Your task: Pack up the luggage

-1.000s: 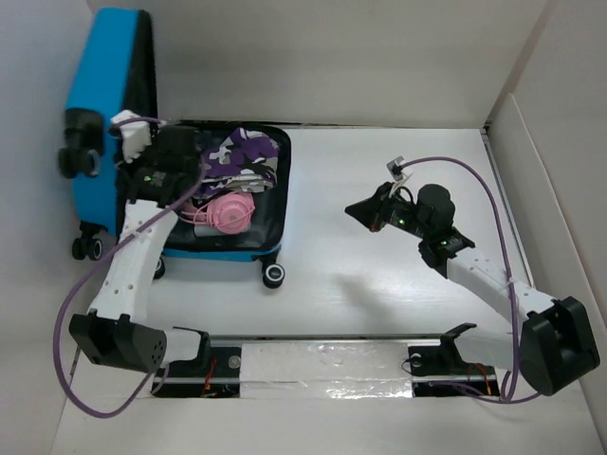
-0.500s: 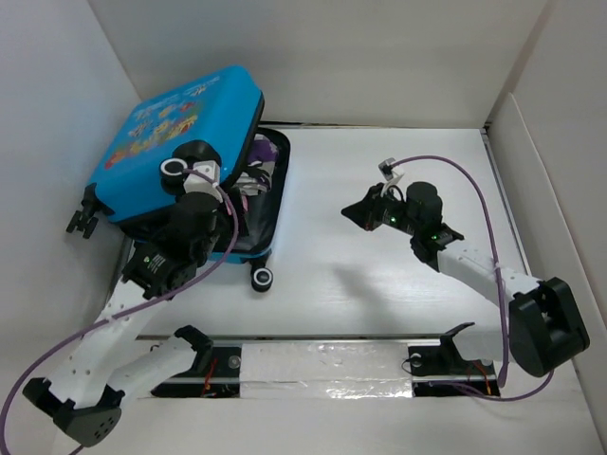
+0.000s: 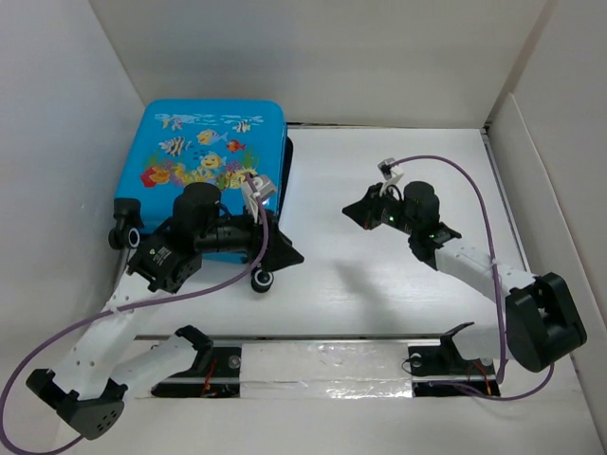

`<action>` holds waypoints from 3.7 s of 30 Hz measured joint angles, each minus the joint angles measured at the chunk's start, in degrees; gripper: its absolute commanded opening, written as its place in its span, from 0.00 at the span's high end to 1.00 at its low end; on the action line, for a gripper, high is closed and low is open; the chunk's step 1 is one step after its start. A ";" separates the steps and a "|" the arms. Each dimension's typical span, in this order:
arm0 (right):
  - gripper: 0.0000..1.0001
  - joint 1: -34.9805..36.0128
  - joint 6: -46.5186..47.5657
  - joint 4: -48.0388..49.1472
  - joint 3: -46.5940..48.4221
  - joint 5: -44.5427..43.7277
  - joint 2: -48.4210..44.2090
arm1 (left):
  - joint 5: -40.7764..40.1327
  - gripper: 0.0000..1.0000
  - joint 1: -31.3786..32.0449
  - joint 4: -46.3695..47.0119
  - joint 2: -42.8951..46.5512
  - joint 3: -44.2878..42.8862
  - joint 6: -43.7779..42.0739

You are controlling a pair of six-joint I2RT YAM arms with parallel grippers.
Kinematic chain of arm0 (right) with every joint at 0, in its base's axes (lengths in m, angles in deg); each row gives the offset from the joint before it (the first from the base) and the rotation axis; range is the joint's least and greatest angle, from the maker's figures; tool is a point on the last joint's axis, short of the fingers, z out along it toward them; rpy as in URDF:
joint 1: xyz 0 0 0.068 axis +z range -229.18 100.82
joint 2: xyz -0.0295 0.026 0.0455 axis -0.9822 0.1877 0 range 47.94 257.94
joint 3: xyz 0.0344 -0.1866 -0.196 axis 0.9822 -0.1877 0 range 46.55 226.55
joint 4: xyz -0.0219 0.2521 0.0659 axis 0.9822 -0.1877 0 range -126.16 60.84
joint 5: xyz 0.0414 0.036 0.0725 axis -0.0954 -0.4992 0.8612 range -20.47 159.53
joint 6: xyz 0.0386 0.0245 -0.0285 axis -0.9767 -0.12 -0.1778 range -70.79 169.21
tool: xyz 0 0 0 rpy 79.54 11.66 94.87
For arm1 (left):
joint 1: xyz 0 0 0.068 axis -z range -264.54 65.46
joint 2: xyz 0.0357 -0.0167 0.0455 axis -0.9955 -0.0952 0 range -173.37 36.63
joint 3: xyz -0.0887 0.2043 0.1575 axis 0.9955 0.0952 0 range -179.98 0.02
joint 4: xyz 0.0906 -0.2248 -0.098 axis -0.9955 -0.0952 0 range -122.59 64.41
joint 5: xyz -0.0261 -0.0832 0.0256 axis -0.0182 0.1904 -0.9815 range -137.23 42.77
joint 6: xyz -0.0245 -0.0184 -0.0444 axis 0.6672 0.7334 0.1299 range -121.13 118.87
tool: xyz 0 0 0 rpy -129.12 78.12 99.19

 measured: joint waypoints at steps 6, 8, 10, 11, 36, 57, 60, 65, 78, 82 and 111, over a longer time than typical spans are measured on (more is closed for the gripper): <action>1.00 0.26 0.72 -0.63 0.00 -1.33 -0.33 | -23.45 0.96 -0.26 0.87 -3.67 -14.40 4.70; 1.00 0.87 1.16 -1.20 0.00 -2.12 -0.85 | -34.82 0.93 -2.89 1.33 -7.76 -20.81 6.23; 1.00 1.64 1.57 -1.27 0.00 -2.58 -1.38 | -43.54 0.86 -7.48 1.46 -12.33 -26.60 7.52; 1.00 1.84 1.64 -1.25 0.00 -2.78 -1.49 | -46.95 0.83 -10.32 1.51 -14.80 -29.00 8.13; 0.73 7.15 4.15 -1.68 0.85 -9.60 1.84 | -70.73 0.41 -51.01 -4.39 -63.25 -59.47 5.18; 0.62 -0.24 4.42 -5.70 1.46 -13.66 0.46 | -59.93 0.43 -31.69 21.16 -54.77 -32.44 6.49; 0.61 -5.68 4.22 -6.23 0.83 -13.55 -2.60 | -53.68 0.44 -26.27 24.20 -51.06 -27.61 7.10; 0.61 -7.50 4.04 -5.97 0.31 -12.22 -5.95 | -50.23 0.44 -25.29 19.80 -46.84 -26.32 8.96; 0.14 2.97 4.09 -6.25 1.75 -9.31 -0.83 | -62.36 0.37 -46.51 3.69 -51.80 -39.06 9.84; 0.05 14.16 5.11 -8.48 6.14 -8.50 3.30 | -63.14 0.38 -53.05 2.56 -52.83 -37.88 10.36; 0.86 32.96 7.37 -20.31 28.63 -39.60 24.37 | -58.18 0.40 -53.51 19.34 -46.73 -21.29 14.53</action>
